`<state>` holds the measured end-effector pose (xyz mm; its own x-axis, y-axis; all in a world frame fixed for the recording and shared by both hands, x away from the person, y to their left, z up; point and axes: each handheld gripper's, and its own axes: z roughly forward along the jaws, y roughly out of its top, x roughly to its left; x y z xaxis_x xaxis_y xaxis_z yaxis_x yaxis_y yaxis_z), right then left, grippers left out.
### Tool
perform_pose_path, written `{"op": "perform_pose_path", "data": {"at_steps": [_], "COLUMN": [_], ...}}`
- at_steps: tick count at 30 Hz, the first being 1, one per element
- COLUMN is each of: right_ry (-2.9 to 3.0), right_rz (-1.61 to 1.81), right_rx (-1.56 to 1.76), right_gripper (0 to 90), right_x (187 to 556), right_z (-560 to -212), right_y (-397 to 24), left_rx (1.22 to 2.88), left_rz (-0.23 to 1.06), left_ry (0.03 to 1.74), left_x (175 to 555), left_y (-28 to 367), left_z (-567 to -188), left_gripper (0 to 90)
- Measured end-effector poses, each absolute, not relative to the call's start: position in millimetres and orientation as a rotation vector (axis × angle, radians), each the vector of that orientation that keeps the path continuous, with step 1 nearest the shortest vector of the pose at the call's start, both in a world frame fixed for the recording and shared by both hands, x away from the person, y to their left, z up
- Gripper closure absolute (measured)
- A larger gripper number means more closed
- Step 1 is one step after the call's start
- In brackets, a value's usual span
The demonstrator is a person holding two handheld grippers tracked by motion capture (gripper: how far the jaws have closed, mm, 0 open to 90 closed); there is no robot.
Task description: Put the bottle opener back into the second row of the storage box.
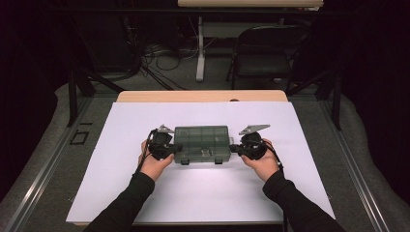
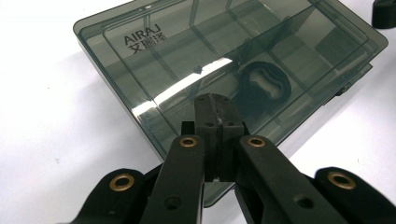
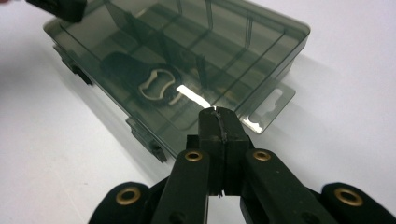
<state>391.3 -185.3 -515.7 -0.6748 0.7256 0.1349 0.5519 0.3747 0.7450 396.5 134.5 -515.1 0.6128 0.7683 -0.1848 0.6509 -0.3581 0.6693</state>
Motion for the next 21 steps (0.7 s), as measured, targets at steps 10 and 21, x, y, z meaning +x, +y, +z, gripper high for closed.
{"op": "perform_pose_path", "data": {"at_steps": [10,21], "right_ry": [2.458,2.465], "right_rz": [1.171,1.178], "right_rx": [1.106,1.113], "right_gripper": [90.0,90.0], "right_x": [390,390], "right_z": [-517,-518], "right_y": [-174,-173], "left_rx": [2.097,2.087], "left_rz": [0.199,0.203], "left_ry": [1.112,1.109], "left_x": [396,395], "left_y": [136,136], "left_z": [-516,-517], "left_gripper": [90.0,90.0]}}
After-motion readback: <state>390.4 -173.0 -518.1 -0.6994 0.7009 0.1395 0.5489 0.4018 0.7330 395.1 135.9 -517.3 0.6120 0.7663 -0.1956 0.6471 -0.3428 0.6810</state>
